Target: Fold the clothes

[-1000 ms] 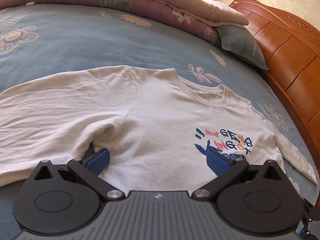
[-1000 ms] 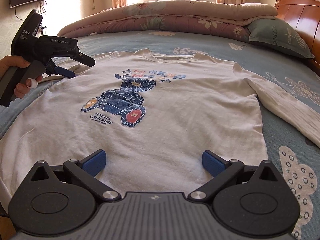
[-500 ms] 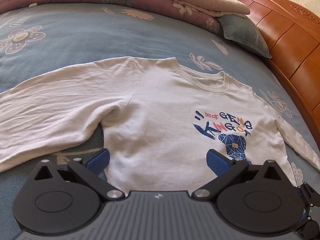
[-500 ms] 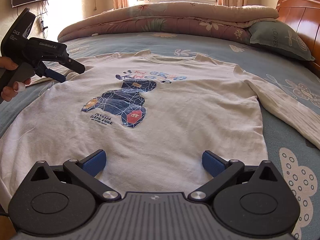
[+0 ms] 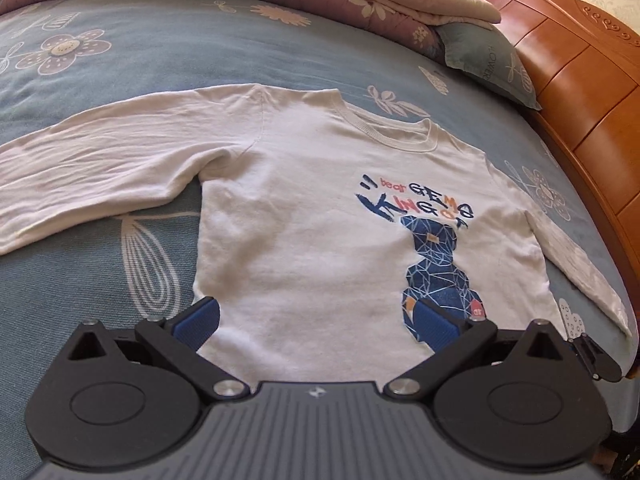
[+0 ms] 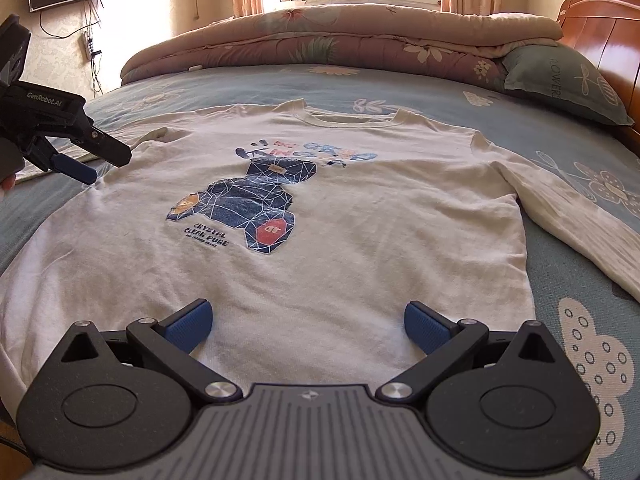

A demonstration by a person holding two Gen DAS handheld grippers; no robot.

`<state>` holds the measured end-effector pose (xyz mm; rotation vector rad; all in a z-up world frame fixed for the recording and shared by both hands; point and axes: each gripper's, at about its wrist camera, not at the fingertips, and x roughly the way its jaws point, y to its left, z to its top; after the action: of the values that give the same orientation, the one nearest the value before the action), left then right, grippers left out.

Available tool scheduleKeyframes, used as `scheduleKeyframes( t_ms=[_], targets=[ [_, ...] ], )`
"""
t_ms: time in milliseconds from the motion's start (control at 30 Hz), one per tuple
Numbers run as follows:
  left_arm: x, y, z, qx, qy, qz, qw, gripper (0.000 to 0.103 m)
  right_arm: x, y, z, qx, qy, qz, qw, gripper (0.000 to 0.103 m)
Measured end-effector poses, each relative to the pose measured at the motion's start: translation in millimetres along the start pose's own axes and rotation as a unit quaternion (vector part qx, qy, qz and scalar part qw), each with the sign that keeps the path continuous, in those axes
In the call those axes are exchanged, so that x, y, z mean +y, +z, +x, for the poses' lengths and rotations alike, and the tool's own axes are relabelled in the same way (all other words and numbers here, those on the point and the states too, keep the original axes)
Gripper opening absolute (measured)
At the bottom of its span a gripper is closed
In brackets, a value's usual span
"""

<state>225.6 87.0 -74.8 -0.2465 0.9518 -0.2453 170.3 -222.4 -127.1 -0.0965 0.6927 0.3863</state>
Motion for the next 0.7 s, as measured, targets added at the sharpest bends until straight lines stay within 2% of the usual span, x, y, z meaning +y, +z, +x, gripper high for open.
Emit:
scheduleKeyframes(
  t_ms=[67, 100, 267, 333, 433, 533, 600, 700],
  targets=[
    [-12, -6, -8, 0.005, -0.01, 0.017, 0.9998, 0.102, 0, 0, 0, 0.001, 0.0, 0.0, 1.0, 0.103],
    [-16, -11, -8, 0.011, -0.004, 0.024, 0.9996, 0.102, 0, 0, 0, 0.001, 0.0, 0.0, 1.0, 0.103],
    [-7, -38, -2, 0.051, 0.034, -0.009, 0.9981, 0.102, 0, 0, 0, 0.002, 0.001, -0.002, 1.0, 0.103],
    [-7, -48, -14, 0.049, 0.037, -0.012, 0.998, 0.102, 0, 1, 0, 0.003, 0.001, -0.002, 1.0, 0.103],
    [-18, -60, -38, 0.035, 0.021, -0.011, 0.9991, 0.102, 0, 1, 0, 0.004, 0.001, -0.003, 1.0, 0.103],
    [-27, -75, -45, 0.043, 0.003, -0.014, 0.999, 0.102, 0, 1, 1, 0.005, 0.001, -0.003, 1.0, 0.103],
    [-28, -88, -38, 0.064, 0.018, -0.021, 0.9976, 0.102, 0, 2, 1, 0.006, 0.001, -0.003, 1.0, 0.103],
    [-25, -101, -39, 0.066, 0.036, -0.038, 0.9964, 0.102, 0, 2, 1, 0.006, 0.002, -0.005, 1.0, 0.103]
  ],
)
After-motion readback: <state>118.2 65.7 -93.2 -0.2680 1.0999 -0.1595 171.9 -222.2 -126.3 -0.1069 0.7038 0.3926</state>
